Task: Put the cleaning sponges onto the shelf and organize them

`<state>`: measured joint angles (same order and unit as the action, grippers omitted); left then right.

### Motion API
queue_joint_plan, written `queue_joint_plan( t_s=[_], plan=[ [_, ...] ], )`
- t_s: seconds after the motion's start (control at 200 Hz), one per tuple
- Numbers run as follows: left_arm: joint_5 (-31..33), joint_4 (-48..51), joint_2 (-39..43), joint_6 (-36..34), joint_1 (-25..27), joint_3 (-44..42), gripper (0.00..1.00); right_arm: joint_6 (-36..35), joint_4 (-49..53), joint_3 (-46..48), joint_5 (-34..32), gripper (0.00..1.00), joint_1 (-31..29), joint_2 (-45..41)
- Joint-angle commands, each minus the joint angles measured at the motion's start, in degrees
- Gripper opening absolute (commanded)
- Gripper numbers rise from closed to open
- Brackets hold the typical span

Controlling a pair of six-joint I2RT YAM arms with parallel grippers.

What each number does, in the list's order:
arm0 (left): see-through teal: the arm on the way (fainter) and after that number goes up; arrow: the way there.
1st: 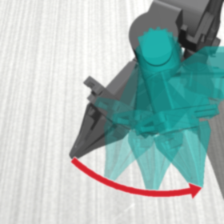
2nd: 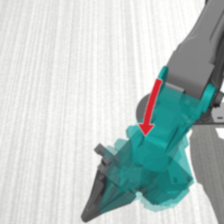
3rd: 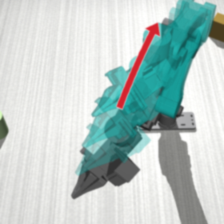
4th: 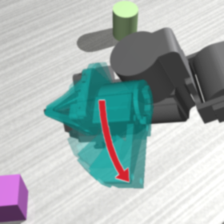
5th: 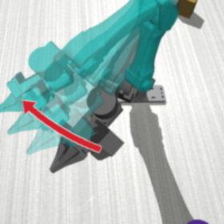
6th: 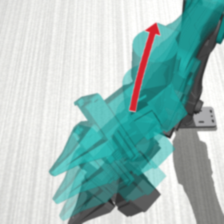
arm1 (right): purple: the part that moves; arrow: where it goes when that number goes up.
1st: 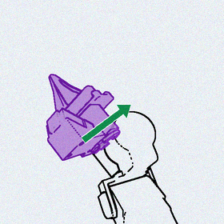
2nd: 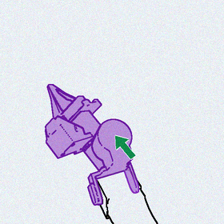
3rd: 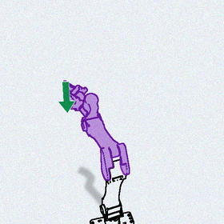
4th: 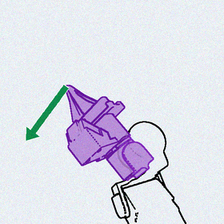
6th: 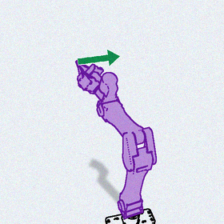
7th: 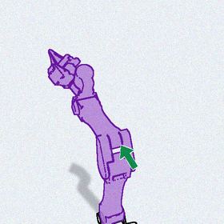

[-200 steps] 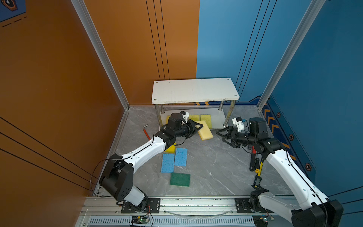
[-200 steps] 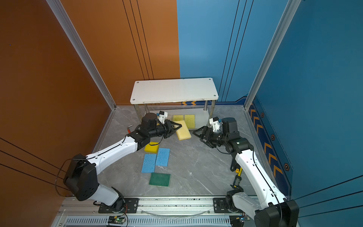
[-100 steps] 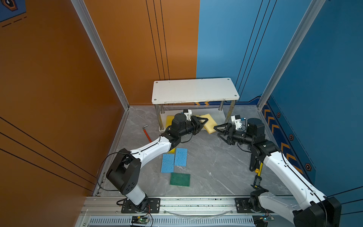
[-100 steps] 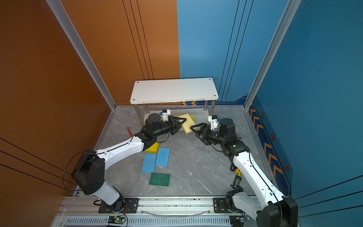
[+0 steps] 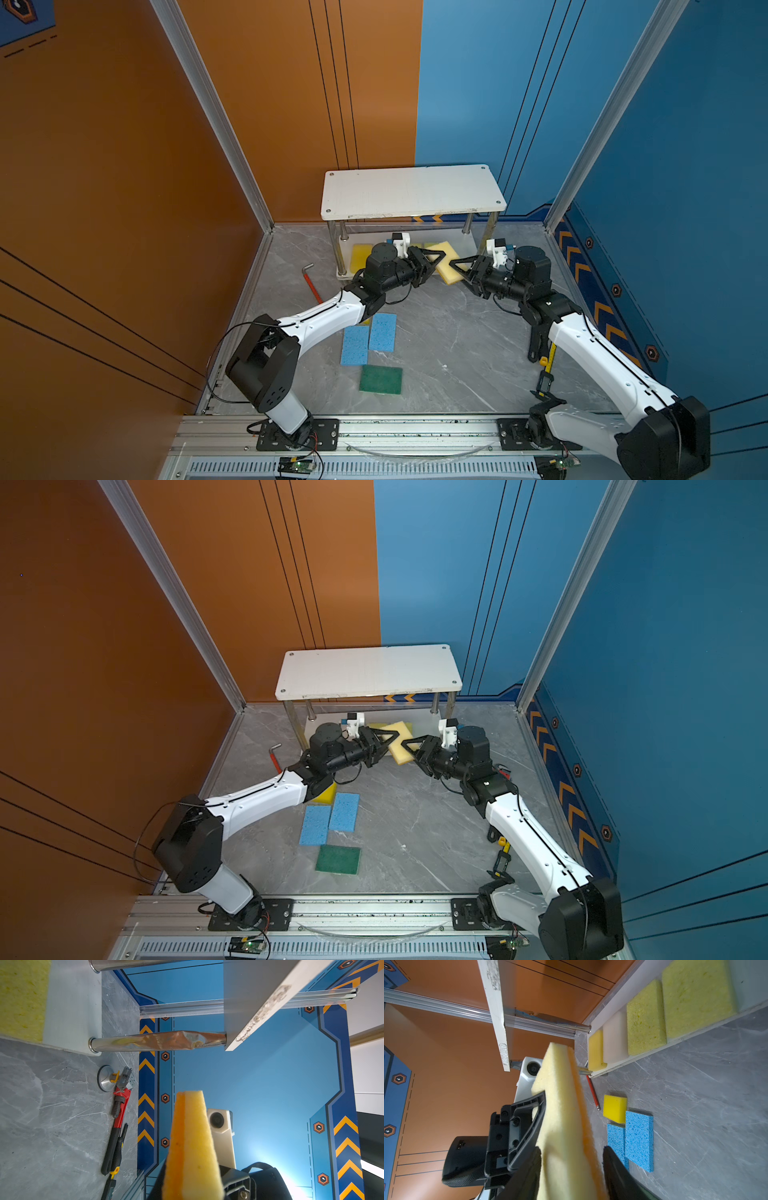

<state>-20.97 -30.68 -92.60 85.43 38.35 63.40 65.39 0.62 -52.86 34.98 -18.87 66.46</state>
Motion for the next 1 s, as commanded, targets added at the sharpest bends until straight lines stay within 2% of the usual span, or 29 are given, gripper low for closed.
queue_joint_plan(
  t_s=[0.0, 0.13, 0.185, 0.24, 0.345, 0.435, 0.455, 0.586, 0.706, 0.861, 0.996],
  plan=[
    [0.3, -2.3, -0.7, 0.1, 0.1, -0.6, 0.19, 0.4, -2.4, -0.6, -1.5, 0.42, -0.6, 0.1],
    [0.0, -2.3, -1.2, 0.2, -0.1, -0.7, 0.2, 0.6, -2.7, -0.1, -2.4, 0.27, -0.6, -0.5],
    [0.0, -2.3, -1.3, 0.2, -0.1, -0.8, 0.21, 0.5, -2.7, 0.0, -2.7, 0.25, -0.5, -0.7],
    [-0.3, -2.3, -1.4, 0.3, -0.2, -0.8, 0.27, 0.5, -2.7, 0.2, -3.0, 0.24, -0.4, -0.7],
    [-1.3, -2.3, -1.5, 0.2, -0.8, -1.0, 0.61, 0.1, -1.7, 0.3, -4.3, 0.22, 0.0, -1.3],
    [-1.9, -2.2, 0.2, -0.3, -2.0, -3.5, 0.84, -1.1, 0.4, 0.4, -6.9, 0.2, 0.9, -2.3],
    [-1.8, -2.1, 0.9, -0.2, -2.4, -4.0, 0.99, -1.4, 1.0, 0.5, -7.8, 0.2, 1.2, -2.4],
    [-2.1, 3.6, 7.0, -2.9, -5.4, -11.0, 0.98, -3.1, 3.2, 1.1, -13.2, 0.2, 2.8, -2.1],
    [-3.0, 20.6, 13.7, -12.0, -8.3, -10.8, 0.98, -5.0, 2.9, 0.4, -17.3, 0.2, 3.5, 1.2],
    [-1.0, 44.1, 20.2, -24.0, -12.0, -8.3, 0.98, -8.1, 1.7, -2.8, -21.3, 0.19, 3.2, 7.9],
    [-0.8, 50.4, 24.4, -27.1, -15.6, -10.3, 0.98, -9.8, 0.6, -5.1, -23.8, 0.19, 3.0, 12.4]
  ],
)
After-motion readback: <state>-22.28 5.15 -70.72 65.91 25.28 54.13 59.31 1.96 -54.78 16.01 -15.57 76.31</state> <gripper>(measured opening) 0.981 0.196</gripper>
